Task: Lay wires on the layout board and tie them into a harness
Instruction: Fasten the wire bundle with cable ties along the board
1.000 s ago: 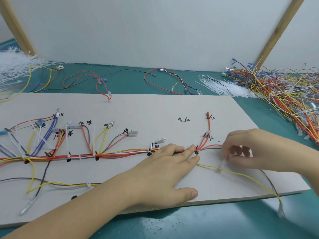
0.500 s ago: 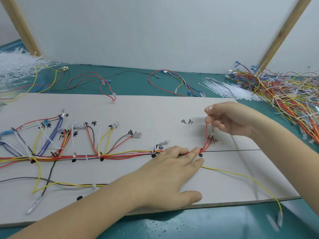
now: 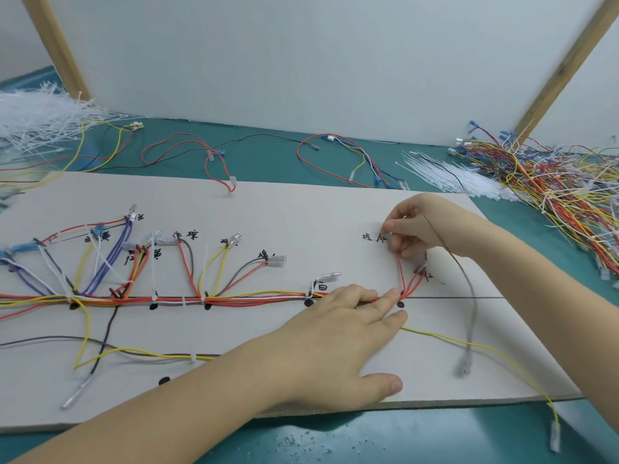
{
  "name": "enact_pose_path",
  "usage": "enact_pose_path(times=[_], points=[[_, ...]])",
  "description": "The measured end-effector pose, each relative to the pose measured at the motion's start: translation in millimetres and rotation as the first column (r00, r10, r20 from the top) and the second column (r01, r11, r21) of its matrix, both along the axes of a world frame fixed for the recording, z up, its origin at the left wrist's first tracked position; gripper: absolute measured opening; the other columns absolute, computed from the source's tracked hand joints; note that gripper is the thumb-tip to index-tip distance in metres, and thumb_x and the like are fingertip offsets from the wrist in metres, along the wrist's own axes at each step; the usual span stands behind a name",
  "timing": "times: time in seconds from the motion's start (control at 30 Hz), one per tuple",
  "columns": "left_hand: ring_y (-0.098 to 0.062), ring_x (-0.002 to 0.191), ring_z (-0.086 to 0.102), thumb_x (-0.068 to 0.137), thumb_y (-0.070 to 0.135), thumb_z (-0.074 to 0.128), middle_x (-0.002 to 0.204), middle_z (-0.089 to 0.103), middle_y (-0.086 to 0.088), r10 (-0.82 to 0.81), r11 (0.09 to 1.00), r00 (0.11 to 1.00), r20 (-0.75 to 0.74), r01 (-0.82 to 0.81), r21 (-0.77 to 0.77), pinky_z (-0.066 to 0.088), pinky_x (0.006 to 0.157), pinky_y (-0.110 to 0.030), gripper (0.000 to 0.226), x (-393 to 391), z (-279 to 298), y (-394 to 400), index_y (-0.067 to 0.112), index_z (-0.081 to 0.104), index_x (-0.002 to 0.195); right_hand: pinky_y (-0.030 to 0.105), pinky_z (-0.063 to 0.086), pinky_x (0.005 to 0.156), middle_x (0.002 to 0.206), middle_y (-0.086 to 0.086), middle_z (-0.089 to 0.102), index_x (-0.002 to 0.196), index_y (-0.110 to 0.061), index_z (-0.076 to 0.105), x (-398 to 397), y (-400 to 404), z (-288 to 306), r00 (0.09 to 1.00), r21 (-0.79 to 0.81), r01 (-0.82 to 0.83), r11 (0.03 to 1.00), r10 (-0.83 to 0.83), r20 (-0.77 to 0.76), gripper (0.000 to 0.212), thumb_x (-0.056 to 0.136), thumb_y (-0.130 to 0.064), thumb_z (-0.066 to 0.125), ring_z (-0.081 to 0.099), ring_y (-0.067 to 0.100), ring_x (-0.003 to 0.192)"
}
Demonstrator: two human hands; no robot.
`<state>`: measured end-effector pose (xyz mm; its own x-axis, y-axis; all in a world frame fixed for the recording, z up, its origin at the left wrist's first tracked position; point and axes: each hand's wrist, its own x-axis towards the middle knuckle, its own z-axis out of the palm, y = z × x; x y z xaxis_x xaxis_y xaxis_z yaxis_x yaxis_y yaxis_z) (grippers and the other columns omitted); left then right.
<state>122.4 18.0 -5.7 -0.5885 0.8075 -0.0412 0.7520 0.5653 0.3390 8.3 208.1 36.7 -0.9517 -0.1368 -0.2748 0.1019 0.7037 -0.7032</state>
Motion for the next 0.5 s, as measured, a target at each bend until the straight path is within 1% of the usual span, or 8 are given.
enact_pose_path(times=[0.1,0.17,0.23,0.3,0.37,0.4,0.43,0.5], points=[[-0.006,0.132,0.001,0.091,0.049,0.04,0.158,-0.002,0.002,-0.002,1.0,1.0,-0.009,0.002,0.02,0.002,0.109,-0.024,0.071,0,0,-1,0.019,0.012,0.149,0.027,0.057,0.061,0.054,-0.001,0.067,0.078,-0.007,0.061,-7,-10,1,1.0,0.072,-0.006,0.997,0.005,0.014,0.017,0.092,-0.008,0.052,0.063,0.022,0.055],[-0.006,0.131,0.001,0.092,0.048,0.041,0.158,0.001,0.002,-0.005,0.999,1.0,-0.017,0.006,0.035,0.003,0.109,-0.024,0.07,0,0,-1,0.019,0.014,0.149,0.02,0.054,0.052,0.049,-0.003,0.065,0.077,-0.008,0.059,-10,-17,1,1.0,0.123,-0.01,0.992,0.009,0.011,0.017,0.092,-0.008,0.05,0.062,0.015,0.045],[-0.006,0.131,0.002,0.091,0.047,0.041,0.158,0.002,0.002,-0.008,0.999,1.0,-0.023,0.009,0.048,0.004,0.108,-0.023,0.069,0,0,-1,0.018,0.015,0.148,0.015,0.05,0.045,0.048,-0.004,0.064,0.077,-0.007,0.058,-13,-22,-1,0.999,0.193,-0.006,0.981,0.014,-0.039,0.017,0.092,-0.007,0.049,0.059,0.01,0.038],[-0.005,0.131,0.002,0.091,0.047,0.041,0.158,0.003,0.003,-0.008,0.998,1.0,-0.023,0.009,0.055,0.004,0.107,-0.022,0.068,0,0,-1,0.019,0.016,0.148,0.014,0.046,0.049,0.059,0.002,0.067,0.081,-0.004,0.061,-17,-26,0,0.987,0.338,-0.032,0.941,0.083,-0.138,0.016,0.091,-0.008,0.049,0.056,0.006,0.037],[-0.006,0.131,0.003,0.091,0.046,0.042,0.158,0.004,0.003,-0.006,0.998,1.0,-0.018,0.007,0.062,0.006,0.109,-0.025,0.068,0,0,-1,0.019,0.018,0.148,0.013,0.045,0.054,0.07,0.007,0.068,0.083,-0.004,0.064,-19,-33,4,0.97,0.433,-0.081,0.898,0.171,-0.174,0.015,0.09,-0.01,0.052,0.053,0.0,0.035],[-0.007,0.132,0.003,0.091,0.046,0.043,0.157,0.005,0.002,-0.005,0.998,1.0,-0.018,0.007,0.066,0.008,0.11,-0.027,0.067,0,0,-1,0.018,0.019,0.148,0.018,0.048,0.06,0.073,0.008,0.069,0.083,-0.005,0.064,-19,-37,6,0.961,0.475,-0.103,0.874,0.211,-0.18,0.013,0.089,-0.012,0.055,0.054,0.0,0.038],[-0.008,0.132,0.004,0.091,0.045,0.043,0.157,0.007,0.001,-0.006,0.997,1.0,-0.022,0.008,0.073,0.01,0.111,-0.028,0.067,0,0,-2,0.018,0.02,0.147,0.023,0.048,0.065,0.077,0.008,0.071,0.083,-0.006,0.064,-17,-42,7,0.946,0.534,-0.114,0.838,0.256,-0.199,0.011,0.088,-0.013,0.058,0.059,0.004,0.049],[-0.009,0.132,0.006,0.091,0.044,0.044,0.157,0.011,-0.001,-0.01,0.996,1.0,-0.029,0.012,0.086,0.011,0.11,-0.028,0.065,0,0,-2,0.017,0.023,0.146,0.028,0.043,0.068,0.085,0.009,0.07,0.084,-0.01,0.063,-10,-48,7,0.907,0.63,-0.084,0.772,0.321,-0.273,0.01,0.086,-0.02,0.064,0.062,0.021,0.078]])
